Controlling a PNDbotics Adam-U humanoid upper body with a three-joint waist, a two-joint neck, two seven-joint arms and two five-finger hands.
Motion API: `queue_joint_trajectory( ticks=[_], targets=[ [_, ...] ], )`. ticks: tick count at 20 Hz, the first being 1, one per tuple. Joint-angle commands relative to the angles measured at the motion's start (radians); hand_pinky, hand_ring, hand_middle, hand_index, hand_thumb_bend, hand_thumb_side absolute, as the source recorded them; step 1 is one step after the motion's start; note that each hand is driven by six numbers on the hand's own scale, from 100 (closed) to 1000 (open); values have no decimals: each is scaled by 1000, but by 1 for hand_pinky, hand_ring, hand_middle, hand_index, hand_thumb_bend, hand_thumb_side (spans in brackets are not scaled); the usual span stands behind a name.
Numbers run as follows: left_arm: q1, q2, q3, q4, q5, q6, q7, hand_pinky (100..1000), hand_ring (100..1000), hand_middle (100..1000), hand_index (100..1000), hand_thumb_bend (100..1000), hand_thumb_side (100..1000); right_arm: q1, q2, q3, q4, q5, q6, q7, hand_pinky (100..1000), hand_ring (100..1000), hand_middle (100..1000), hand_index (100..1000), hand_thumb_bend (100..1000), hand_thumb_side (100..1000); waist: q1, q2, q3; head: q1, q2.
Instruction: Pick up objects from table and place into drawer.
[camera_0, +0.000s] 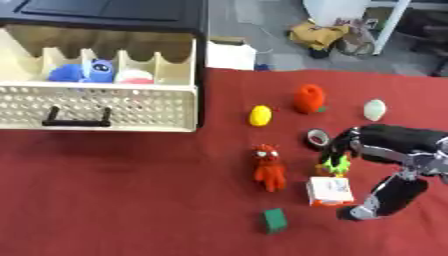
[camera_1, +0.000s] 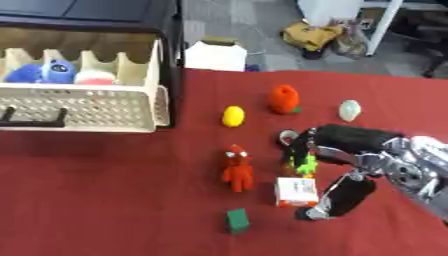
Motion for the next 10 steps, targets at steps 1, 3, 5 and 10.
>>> queue_joint_trajectory(
  ticks=[1,3,5,10],
  targets=[
    [-16,7,6,-12,4,-2,0,482,317,372,802,119,1000,-10,-18,-5,-11,28,26,-10,662,748,596,771,573,323,1,-15,1,-7,-9],
    [-14,6,5,-12,5,-1,-2,481,316,371,801,115,1000,-14,-15,-4,-11,45,39,-22,662,744,584,764,576,336,1,-14,2,-8,-10],
    [-13,4,5,-12,6,0,-4,481,315,369,801,113,1000,-16,-12,-4,-11,60,50,-37,659,740,574,758,579,343,0,-13,2,-10,-10],
    [-13,3,7,-12,6,-1,-4,480,314,368,798,111,1000,-13,-6,-4,-11,76,79,-49,654,736,566,753,582,331,0,-10,5,-12,-12]
  ],
)
